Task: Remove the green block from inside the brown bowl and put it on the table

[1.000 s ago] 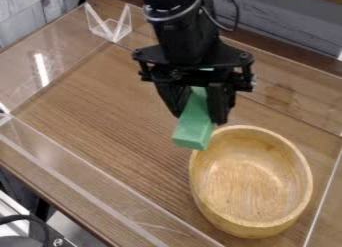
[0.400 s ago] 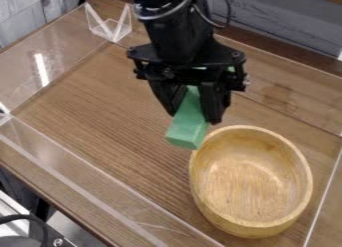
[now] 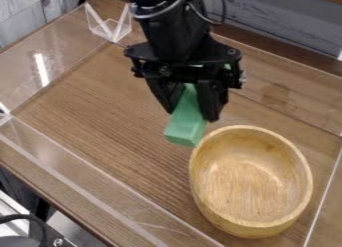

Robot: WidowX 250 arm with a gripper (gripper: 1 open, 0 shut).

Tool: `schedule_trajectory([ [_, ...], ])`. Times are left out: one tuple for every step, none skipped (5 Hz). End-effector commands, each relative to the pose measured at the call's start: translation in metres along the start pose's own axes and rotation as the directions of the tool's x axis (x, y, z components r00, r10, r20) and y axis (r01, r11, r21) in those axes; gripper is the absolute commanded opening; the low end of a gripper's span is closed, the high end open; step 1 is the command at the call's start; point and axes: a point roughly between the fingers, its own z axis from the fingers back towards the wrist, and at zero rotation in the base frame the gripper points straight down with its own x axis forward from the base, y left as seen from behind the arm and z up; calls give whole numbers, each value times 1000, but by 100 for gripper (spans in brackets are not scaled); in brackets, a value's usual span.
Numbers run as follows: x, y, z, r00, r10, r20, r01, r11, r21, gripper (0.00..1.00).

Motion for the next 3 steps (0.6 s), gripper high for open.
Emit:
schedule_trajectory([
  [5, -1, 8, 999, -15, 47, 16, 1000, -10, 0],
  [6, 0, 7, 998, -18, 55, 18, 1000, -14, 0],
  [6, 1, 7, 998, -19, 62, 20, 1000, -18, 0],
])
